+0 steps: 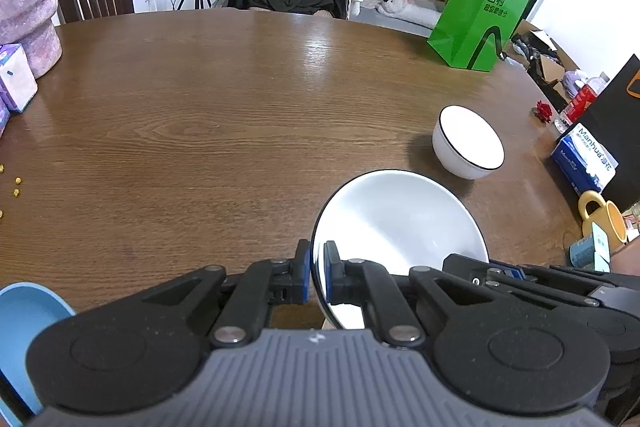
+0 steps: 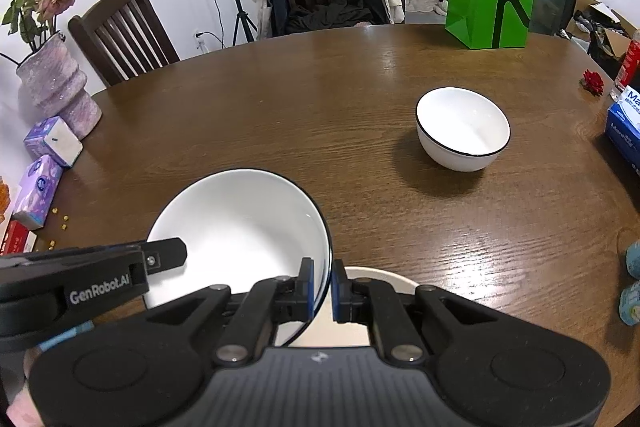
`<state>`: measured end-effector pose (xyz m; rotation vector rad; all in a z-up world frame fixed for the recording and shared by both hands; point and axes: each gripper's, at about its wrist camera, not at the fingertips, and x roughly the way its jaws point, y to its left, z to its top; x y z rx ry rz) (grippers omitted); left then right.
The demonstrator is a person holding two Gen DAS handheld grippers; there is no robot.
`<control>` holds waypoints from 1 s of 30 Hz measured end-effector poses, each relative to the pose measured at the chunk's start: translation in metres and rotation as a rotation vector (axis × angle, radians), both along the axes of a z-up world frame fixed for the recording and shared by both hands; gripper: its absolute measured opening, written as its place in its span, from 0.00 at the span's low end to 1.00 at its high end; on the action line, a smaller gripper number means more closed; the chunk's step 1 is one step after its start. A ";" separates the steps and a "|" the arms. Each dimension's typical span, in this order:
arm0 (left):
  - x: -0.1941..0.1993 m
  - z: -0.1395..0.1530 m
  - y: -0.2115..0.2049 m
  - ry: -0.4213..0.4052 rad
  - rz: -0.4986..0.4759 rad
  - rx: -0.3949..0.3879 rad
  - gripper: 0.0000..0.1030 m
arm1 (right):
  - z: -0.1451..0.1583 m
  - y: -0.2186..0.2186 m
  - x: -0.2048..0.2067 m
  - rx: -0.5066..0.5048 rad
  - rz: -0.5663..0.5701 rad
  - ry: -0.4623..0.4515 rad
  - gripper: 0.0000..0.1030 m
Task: Organize plates and bowls
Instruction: 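Carry the held white bowl with both grippers over to the blue bowl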
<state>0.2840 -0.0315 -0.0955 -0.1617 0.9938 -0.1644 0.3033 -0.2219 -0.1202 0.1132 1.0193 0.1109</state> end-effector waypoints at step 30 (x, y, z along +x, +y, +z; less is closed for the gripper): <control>-0.039 0.007 0.051 -0.021 0.022 -0.007 0.07 | 0.010 0.050 -0.040 -0.013 0.023 -0.021 0.08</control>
